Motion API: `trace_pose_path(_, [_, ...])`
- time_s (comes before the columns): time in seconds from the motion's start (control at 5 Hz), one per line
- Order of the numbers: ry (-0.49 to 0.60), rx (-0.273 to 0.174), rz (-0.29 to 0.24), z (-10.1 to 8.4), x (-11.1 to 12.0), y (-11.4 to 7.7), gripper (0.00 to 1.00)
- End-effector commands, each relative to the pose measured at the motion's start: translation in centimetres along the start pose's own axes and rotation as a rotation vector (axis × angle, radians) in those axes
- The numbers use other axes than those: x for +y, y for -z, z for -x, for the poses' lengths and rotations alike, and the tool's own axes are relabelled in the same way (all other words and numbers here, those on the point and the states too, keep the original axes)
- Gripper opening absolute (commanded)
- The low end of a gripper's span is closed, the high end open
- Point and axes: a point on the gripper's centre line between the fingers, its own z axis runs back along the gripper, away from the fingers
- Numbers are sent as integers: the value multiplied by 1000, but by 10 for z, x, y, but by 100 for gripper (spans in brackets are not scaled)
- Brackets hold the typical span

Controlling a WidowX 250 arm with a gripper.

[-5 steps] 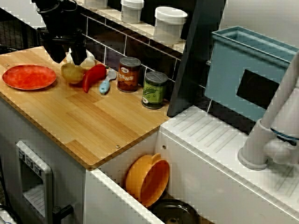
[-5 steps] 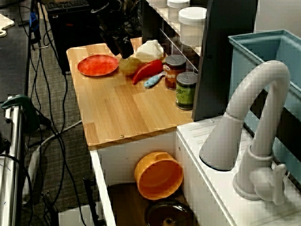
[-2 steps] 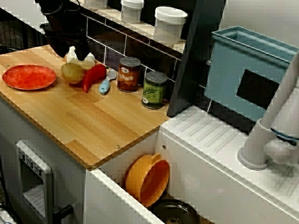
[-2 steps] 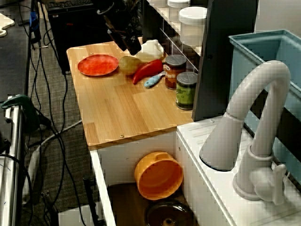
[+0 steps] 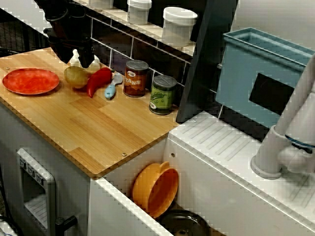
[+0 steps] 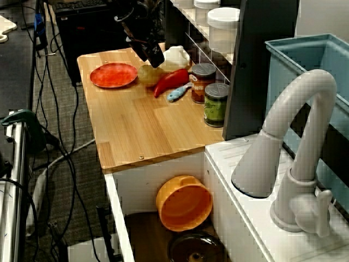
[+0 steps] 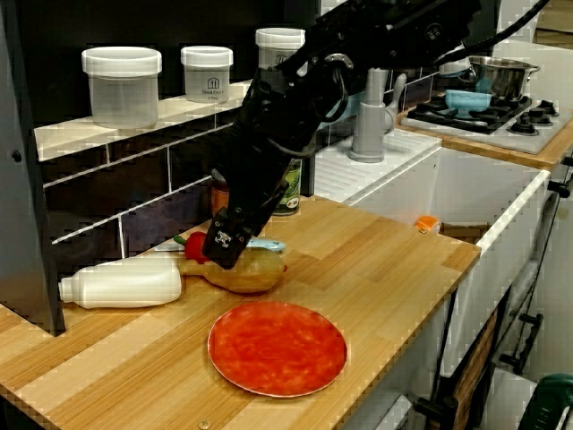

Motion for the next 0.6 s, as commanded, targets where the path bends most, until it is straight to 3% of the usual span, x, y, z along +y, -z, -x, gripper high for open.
trace_pose_path(0.0, [19,-5,-12,-1,0,-6,100])
trace_pose_path(0.4, [-4,-5,-39,5,2,8,100])
